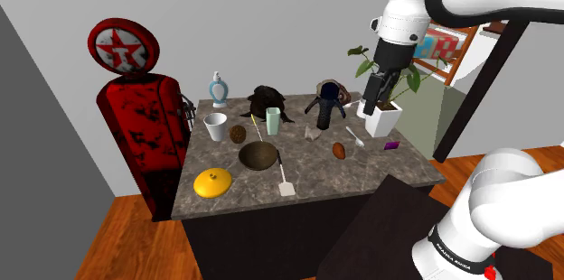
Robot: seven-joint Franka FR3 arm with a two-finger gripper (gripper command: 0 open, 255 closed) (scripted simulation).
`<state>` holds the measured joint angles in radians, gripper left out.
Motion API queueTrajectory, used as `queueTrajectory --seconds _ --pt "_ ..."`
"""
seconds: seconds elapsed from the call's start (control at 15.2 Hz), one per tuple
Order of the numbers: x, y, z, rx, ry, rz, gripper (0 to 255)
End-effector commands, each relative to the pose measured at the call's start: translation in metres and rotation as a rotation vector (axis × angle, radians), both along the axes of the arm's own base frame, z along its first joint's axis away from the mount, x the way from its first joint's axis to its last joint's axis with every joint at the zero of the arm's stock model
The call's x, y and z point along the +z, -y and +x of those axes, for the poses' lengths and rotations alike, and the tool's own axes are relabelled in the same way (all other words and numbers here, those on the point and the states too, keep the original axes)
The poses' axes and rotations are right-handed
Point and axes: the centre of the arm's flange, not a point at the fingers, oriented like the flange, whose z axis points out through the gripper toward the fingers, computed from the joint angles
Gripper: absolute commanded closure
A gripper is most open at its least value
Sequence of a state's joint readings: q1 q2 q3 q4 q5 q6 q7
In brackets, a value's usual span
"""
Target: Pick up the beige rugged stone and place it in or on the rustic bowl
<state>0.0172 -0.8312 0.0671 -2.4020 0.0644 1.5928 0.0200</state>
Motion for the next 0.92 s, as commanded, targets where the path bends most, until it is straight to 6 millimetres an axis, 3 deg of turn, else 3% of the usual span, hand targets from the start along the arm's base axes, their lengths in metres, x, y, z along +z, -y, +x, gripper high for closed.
queueTrajectory --seconds 0.0,0.86 --pt "0.000 0.000 0.000 0.000 0.000 0.000 0" --pt "-0.102 0.073 0.122 -0.094 -0.027 0.012 0"
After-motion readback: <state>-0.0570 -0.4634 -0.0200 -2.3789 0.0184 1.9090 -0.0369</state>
